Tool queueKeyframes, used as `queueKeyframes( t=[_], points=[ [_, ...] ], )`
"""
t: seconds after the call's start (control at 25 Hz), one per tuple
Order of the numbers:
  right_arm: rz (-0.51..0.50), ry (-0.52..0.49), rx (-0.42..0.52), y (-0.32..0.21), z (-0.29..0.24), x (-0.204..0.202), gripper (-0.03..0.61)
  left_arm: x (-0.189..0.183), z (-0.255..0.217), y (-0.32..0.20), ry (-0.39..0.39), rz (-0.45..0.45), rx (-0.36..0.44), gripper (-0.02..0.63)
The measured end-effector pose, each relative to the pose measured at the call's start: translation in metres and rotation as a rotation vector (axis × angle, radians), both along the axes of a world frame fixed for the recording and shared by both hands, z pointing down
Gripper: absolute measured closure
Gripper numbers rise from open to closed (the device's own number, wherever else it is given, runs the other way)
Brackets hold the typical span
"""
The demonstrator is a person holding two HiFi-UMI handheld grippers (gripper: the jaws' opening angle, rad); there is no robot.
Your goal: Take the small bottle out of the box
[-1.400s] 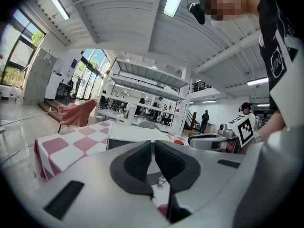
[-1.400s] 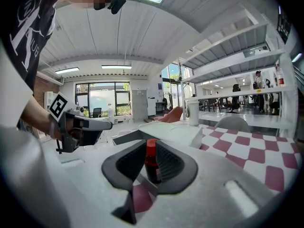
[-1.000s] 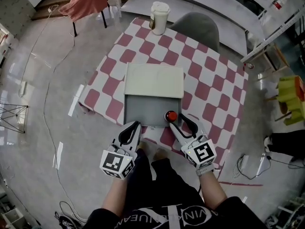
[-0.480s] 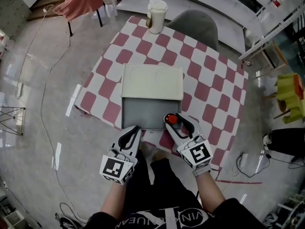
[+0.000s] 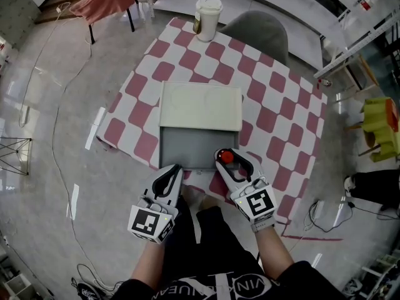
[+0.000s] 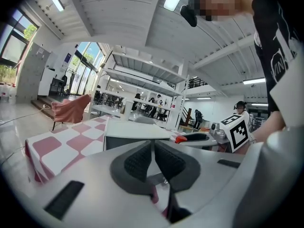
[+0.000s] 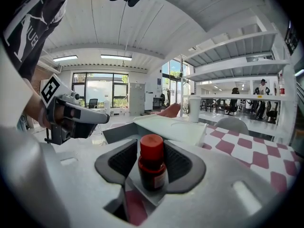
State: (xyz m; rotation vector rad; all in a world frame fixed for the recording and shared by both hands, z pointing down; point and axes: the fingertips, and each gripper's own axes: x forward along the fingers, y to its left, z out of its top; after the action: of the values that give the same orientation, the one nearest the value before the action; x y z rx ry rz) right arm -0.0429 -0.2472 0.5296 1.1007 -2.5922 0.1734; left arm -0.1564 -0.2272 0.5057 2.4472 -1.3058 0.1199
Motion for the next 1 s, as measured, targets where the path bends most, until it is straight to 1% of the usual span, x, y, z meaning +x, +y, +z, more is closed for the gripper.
queueKeyframes(
  t=[0.16, 0.36, 0.72, 1.0],
  points=[
    [0.013, -0.006, -0.017, -0.001, 0.004, 0.002, 0.411, -0.002, 0.003, 0.001, 0.0, -0.008, -0.005, 0.588],
    [0.009, 0.02, -0.012, -0.003, 0.003, 0.002, 0.43, -0.002, 0.001, -0.001, 0.001, -0.015, -0.005, 0.588],
    [0.006, 0.036, 0.002, -0.002, 0.002, 0.005, 0.433, -0.006, 0.002, -0.001, 0.004, -0.024, -0.008, 0.588],
    [0.022, 0.004, 0.014, -0.007, -0.012, 0.007, 0.433, -0.004, 0.0, -0.002, 0.012, -0.02, -0.005, 0.588]
  ],
)
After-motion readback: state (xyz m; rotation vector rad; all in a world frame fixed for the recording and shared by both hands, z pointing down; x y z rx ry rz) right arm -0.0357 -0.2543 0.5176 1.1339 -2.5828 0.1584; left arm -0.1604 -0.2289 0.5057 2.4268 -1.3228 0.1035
